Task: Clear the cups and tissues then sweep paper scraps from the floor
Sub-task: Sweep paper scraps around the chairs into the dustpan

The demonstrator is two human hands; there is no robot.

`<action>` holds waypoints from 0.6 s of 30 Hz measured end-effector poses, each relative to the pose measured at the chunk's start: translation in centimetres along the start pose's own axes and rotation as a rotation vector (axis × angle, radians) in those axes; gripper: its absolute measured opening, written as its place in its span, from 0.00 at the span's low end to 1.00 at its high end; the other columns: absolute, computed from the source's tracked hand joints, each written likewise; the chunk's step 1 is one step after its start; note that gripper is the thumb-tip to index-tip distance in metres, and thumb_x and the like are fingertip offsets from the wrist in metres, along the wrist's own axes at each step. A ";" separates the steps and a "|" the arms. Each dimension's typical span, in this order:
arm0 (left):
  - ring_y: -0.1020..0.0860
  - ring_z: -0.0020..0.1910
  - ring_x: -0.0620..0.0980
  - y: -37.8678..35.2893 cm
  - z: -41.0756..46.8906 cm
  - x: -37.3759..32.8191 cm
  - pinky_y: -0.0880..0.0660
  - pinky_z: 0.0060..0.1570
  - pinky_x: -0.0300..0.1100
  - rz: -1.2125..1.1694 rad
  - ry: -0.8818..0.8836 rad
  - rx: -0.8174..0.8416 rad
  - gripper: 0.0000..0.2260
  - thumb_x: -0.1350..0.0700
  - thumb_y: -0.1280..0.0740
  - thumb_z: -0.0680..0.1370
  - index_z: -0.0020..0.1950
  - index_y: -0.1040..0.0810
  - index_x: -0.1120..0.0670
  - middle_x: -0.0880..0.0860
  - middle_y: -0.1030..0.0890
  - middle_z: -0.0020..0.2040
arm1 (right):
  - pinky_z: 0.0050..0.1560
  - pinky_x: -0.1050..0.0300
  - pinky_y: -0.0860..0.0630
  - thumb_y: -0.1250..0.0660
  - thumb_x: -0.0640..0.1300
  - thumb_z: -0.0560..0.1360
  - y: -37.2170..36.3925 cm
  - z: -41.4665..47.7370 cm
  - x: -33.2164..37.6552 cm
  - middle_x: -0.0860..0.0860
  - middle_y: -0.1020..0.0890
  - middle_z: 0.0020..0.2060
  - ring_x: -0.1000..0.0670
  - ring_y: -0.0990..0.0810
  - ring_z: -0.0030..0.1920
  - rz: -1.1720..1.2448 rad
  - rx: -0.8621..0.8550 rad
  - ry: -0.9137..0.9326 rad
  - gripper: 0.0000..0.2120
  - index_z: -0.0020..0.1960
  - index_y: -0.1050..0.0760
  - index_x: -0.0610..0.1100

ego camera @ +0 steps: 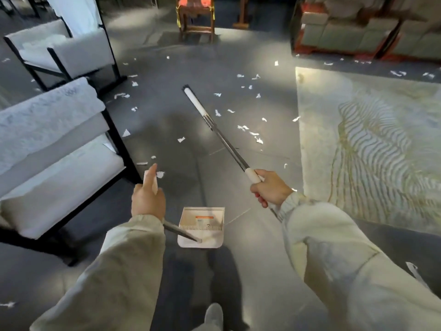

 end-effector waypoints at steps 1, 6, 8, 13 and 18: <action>0.26 0.53 0.62 -0.6 2.8 -1.0 0.33 0.50 0.47 0.011 0.003 0.006 0.28 0.63 0.40 0.77 0.72 0.37 0.38 0.60 0.26 0.52 | 0.19 0.62 0.36 0.40 0.29 0.71 0.9 2.3 0.8 0.45 0.31 0.26 0.49 0.34 0.21 -0.002 -0.015 -0.005 0.17 0.59 0.28 0.32; 0.26 0.59 0.61 -5.2 16.2 -5.5 0.31 0.57 0.49 0.012 -0.001 0.033 0.30 0.65 0.41 0.75 0.72 0.37 0.40 0.60 0.25 0.61 | 0.18 0.64 0.36 0.40 0.30 0.71 4.4 15.0 4.5 0.46 0.30 0.24 0.49 0.34 0.21 0.017 -0.079 -0.037 0.13 0.54 0.27 0.38; 0.26 0.59 0.60 -7.7 21.8 -7.3 0.31 0.58 0.49 0.037 -0.001 0.029 0.32 0.65 0.42 0.73 0.72 0.37 0.38 0.58 0.25 0.61 | 0.18 0.64 0.37 0.41 0.30 0.71 5.4 21.2 6.5 0.46 0.31 0.24 0.49 0.34 0.20 0.031 -0.079 -0.037 0.12 0.52 0.27 0.39; 0.26 0.53 0.65 -14.6 38.5 -13.8 0.32 0.51 0.52 0.151 -0.021 0.005 0.28 0.63 0.45 0.74 0.69 0.36 0.39 0.61 0.26 0.55 | 0.24 0.58 0.33 0.41 0.32 0.72 8.5 39.5 12.4 0.46 0.29 0.24 0.47 0.32 0.23 -0.021 -0.069 -0.008 0.08 0.48 0.27 0.38; 0.26 0.51 0.65 -17.7 52.9 -20.3 0.31 0.55 0.53 0.120 0.004 -0.052 0.23 0.57 0.48 0.78 0.68 0.39 0.34 0.59 0.26 0.55 | 0.28 0.56 0.32 0.40 0.34 0.68 11.4 55.2 20.4 0.45 0.27 0.24 0.46 0.30 0.24 -0.154 -0.026 0.014 0.05 0.41 0.28 0.41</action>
Point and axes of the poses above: each hand's wrist, its own z-axis towards the middle knuckle, its own y-axis out of the back of the hand, x = y × z, the point moved 5 cm from there along z, towards the middle knuckle
